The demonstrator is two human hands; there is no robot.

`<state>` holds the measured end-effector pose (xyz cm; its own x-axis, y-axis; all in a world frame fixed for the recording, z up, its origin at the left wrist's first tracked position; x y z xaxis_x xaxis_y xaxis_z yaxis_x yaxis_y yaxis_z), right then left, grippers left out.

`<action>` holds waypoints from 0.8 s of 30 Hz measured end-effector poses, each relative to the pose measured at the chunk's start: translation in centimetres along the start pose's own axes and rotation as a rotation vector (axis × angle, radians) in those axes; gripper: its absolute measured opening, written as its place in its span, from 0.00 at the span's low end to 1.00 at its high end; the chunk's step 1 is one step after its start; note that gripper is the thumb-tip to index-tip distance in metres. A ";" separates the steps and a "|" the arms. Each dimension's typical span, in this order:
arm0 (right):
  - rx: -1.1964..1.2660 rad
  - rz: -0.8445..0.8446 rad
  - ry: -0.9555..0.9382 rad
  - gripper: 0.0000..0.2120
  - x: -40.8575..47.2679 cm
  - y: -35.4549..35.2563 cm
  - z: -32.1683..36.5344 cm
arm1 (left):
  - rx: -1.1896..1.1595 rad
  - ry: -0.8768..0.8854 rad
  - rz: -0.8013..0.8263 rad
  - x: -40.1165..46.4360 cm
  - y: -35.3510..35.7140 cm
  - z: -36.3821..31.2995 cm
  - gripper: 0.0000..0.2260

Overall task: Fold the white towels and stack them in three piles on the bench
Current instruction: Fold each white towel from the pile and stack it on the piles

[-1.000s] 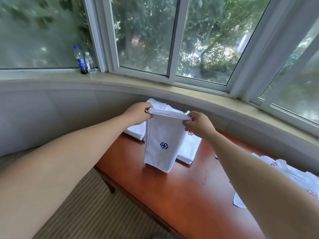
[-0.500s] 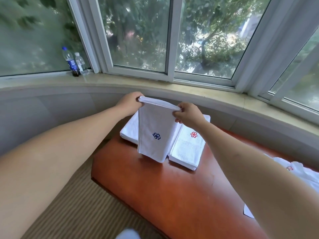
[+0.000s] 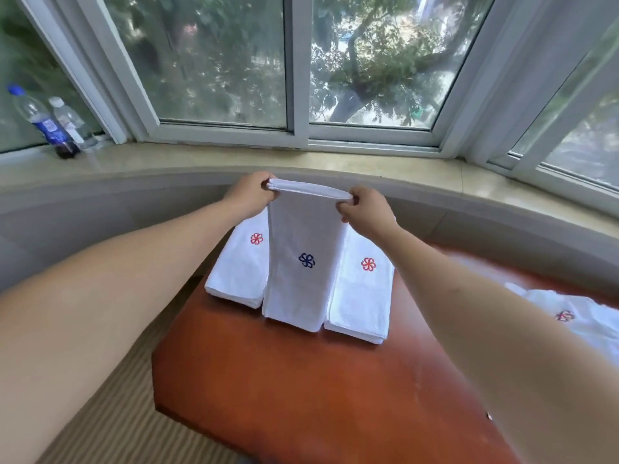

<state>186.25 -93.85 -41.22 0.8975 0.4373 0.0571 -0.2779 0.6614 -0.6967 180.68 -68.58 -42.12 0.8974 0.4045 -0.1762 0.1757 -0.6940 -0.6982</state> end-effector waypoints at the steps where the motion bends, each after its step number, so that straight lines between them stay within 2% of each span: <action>1: -0.007 -0.006 0.020 0.07 1.1 0.4 -0.6 | 0.007 0.003 0.023 1.5 0.4 0.0 0.04; 3: -0.005 -0.022 0.072 0.10 3.4 1.1 -1.9 | 0.013 0.006 0.060 4.5 1.3 0.2 0.04; 11: 0.055 -0.050 0.253 0.08 12.6 5.9 -9.7 | 0.035 -0.024 0.176 17.0 6.5 2.6 0.06; 17: 0.098 -0.024 0.332 0.06 18.8 10.3 -15.4 | 0.015 -0.106 0.209 25.0 11.1 5.6 0.06; 24: 0.000 -0.029 0.374 0.09 23.5 14.2 -21.6 | -0.023 -0.176 0.273 31.3 17.4 9.8 0.05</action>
<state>210.80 -87.32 -65.27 0.9681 0.1654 -0.1882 -0.2503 0.6703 -0.6986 207.89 -62.17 -66.59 0.8294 0.2964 -0.4736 -0.0512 -0.8038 -0.5926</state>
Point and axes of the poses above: each hand's wrist, its own x-axis towards the middle knuckle, its own y-axis out of the palm, z = x × y, the point moved 3 cm from there along x, towards the middle knuckle, and after that the axes turned 9 degrees about -y, right-handed, at the moved point
